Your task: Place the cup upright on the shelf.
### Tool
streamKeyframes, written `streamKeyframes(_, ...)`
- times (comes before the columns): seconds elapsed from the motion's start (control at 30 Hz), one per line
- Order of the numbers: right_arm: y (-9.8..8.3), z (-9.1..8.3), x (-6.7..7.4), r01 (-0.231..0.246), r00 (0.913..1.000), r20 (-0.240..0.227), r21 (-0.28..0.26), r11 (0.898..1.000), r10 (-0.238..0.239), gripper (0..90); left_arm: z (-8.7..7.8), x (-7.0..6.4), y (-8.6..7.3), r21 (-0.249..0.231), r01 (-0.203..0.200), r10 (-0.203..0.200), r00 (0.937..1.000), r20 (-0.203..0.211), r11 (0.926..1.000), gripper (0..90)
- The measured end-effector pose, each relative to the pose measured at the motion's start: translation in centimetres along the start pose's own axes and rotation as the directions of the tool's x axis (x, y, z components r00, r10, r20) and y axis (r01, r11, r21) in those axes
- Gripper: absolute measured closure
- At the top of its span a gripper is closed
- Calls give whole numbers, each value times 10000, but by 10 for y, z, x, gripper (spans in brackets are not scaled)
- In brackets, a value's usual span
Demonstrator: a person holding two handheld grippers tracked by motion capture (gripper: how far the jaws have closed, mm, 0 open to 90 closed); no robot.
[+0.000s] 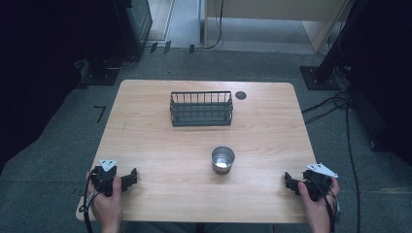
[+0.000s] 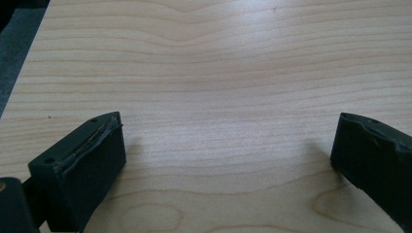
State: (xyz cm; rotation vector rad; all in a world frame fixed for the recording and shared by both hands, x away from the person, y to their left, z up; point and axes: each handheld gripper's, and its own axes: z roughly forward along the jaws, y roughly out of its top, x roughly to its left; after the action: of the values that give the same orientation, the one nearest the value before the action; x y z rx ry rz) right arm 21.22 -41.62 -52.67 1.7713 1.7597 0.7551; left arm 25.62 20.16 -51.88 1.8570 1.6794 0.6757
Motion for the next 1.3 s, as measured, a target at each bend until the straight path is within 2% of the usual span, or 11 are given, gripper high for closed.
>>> streamKeyframes(0.27, -2, -2, 1, -67, 10000, 0, -32, 10000, 67, 0, 0, 0, 0, 0, 1, -1, 10000, 2, 10000, 0)
streamKeyframes(0.33, -1, -1, 3, -255, 9997, 28, -72, 9996, 255, 0, 0, 0, 0, -2, -1, 1, 10000, 2, 10000, 0)
streamKeyframes(0.37, 0, -2, 3, -582, 9980, -265, -95, 9983, 579, 0, 0, 0, 0, -5, -3, 3, 10000, 7, 10000, 0)
streamKeyframes(0.5, 4, -4, 5, -701, 9965, -457, -114, 9975, 695, 0, 0, 0, 0, 4, -36, 36, 10000, 40, 10000, 0)
streamKeyframes(0.53, 8, -6, 7, -555, 9976, -415, -162, 9983, 548, 0, 0, 0, 0, 8, -49, 49, 10000, 45, 10000, 0)
streamKeyframes(0.7, 16, -13, 12, -460, 9980, -448, -244, 9986, 449, 0, 0, 0, 0, 10, -58, 58, 10000, 58, 10000, 0)
streamKeyframes(0.9, 28, -22, 25, -168, 9957, -913, -332, 9993, 137, 0, 0, 0, 0, 9, -63, 63, 10000, 59, 10000, 0)
streamKeyframes(1.07, 32, -23, 32, -60, 9941, -1084, -366, 9993, 20, 0, 0, 0, 0, 6, -62, 62, 10000, 56, 10000, 0)
streamKeyframes(1.3, 41, -24, 50, 304, 9891, -1430, -381, 9988, -356, 0, 0, 0, 0, 2, -63, 63, 10000, 52, 10000, 0)
